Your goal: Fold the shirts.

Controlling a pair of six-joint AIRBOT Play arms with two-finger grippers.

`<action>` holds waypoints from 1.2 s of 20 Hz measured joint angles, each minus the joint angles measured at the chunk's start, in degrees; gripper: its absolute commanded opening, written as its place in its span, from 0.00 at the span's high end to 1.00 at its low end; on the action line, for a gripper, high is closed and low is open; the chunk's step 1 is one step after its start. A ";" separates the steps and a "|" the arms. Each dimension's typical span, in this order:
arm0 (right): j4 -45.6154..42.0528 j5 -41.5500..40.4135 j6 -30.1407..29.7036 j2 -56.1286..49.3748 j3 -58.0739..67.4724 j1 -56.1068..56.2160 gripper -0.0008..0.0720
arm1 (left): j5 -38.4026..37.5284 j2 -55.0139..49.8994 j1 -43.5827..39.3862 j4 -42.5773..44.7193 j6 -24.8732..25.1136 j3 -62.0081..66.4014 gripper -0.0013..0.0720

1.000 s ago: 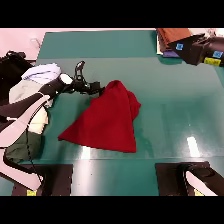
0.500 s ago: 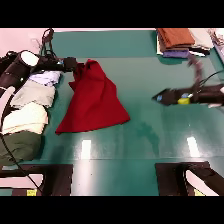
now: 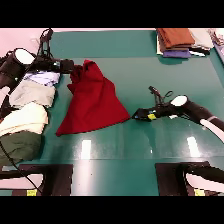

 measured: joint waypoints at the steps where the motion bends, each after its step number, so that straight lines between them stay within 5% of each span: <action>1: 0.55 -0.61 0.00 -2.08 1.66 1.27 0.59 | -0.24 0.02 0.00 0.04 0.00 0.02 0.94; 2: 1.01 -1.09 -0.02 -4.24 3.58 2.58 0.84 | -0.46 0.02 0.00 0.13 0.00 0.02 0.94; 3: 1.22 -1.38 -0.07 -6.12 5.42 3.72 0.97 | -0.59 0.02 0.00 0.20 0.00 0.00 0.94; 9: -0.98 -1.16 -2.14 -8.59 17.97 5.29 0.97 | -1.38 2.95 1.42 0.52 0.00 2.25 0.94; 16: -13.44 13.00 -2.01 8.00 39.43 -10.10 0.97 | -2.67 19.04 6.45 2.12 1.97 13.11 0.94; 24: -17.03 23.65 -0.22 22.67 60.85 -27.74 0.97 | -5.20 40.30 7.39 2.86 2.89 18.67 0.94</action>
